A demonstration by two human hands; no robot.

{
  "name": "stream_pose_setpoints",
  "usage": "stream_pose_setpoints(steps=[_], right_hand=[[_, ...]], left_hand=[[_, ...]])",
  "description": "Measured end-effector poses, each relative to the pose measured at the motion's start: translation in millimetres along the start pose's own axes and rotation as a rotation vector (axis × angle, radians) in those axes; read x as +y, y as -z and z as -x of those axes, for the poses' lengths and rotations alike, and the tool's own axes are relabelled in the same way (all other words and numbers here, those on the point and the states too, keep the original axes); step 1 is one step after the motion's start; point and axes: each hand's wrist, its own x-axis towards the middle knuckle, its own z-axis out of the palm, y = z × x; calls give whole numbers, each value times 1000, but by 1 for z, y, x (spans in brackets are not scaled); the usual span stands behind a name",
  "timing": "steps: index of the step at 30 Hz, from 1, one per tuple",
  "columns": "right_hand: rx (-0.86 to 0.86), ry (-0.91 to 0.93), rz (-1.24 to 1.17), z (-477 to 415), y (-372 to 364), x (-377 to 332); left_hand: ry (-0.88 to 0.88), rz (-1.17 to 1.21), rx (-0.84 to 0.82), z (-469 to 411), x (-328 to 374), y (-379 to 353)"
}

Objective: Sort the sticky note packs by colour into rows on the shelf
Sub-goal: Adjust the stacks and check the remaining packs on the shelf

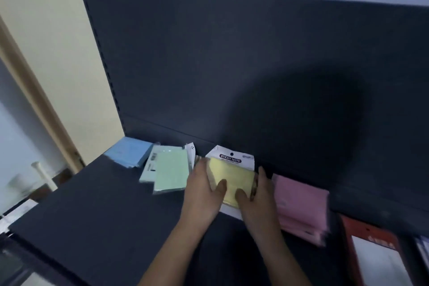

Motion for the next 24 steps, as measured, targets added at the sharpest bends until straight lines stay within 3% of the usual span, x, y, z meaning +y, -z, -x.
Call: stream_pose_setpoints(steps=[6, 9, 13, 18, 24], right_hand=[[260, 138, 334, -1, -28, 14], [236, 60, 516, -8, -38, 20], [153, 22, 563, -12, -35, 12], [90, 121, 417, 2, -15, 12], [117, 202, 161, 48, 45, 24]], left_hand=[[-103, -242, -205, -9, -32, -22], [-117, -299, -242, -10, -32, -24], [-160, -336, -163, -11, -33, -28], [-252, -372, -90, 0, -23, -32], [-331, -301, -139, 42, 20, -59]])
